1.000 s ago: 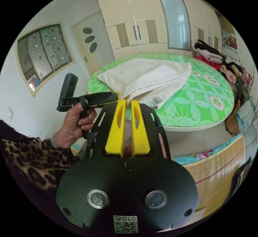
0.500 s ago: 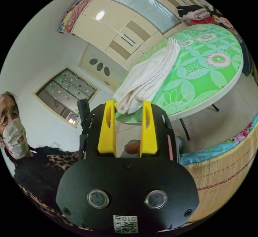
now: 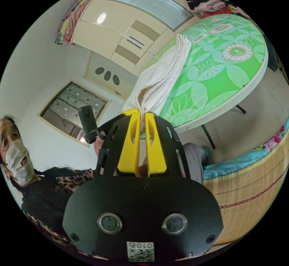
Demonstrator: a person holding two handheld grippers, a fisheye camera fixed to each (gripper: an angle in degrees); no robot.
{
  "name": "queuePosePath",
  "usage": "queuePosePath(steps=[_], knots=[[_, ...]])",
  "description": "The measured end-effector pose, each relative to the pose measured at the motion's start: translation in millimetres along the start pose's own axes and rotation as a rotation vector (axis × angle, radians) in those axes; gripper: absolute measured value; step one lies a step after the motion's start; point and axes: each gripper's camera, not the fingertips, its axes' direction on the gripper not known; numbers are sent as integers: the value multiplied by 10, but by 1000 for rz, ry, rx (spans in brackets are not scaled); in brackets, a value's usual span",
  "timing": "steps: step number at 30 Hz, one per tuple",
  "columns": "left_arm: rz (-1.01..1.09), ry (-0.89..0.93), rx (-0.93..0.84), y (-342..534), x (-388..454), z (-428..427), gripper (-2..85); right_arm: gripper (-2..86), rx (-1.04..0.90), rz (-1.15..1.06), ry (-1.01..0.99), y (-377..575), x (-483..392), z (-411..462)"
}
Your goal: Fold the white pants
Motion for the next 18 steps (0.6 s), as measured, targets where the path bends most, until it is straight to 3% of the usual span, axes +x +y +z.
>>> queuePosePath(steps=[3, 7, 10, 12, 14, 16, 18], knots=[[-65, 69, -64, -73, -224, 95, -1, 29, -91, 14, -50, -60, 179, -176], [-126, 215, -104, -175, -464, 49, -1, 33, 147, -68, -5, -235, 255, -967], [-88, 227, 12, -300, -361, -197, -1, 49, 216, -73, 151, -805, 275, -1346], [-64, 170, 71, -409, -300, -304, -1, 66, 175, -102, 111, -1269, 349, -1452], [-117, 29, -1, -537, -414, -136, -1, 73, 122, -106, 80, -1732, 441, -1487], [-168, 99, -189, -574, -550, 248, -2, 79, 50, -112, 190, -2280, 532, -1443], [-160, 133, -147, -562, -590, 260, -2, 83, -15, -107, 289, -2638, 617, -1386]])
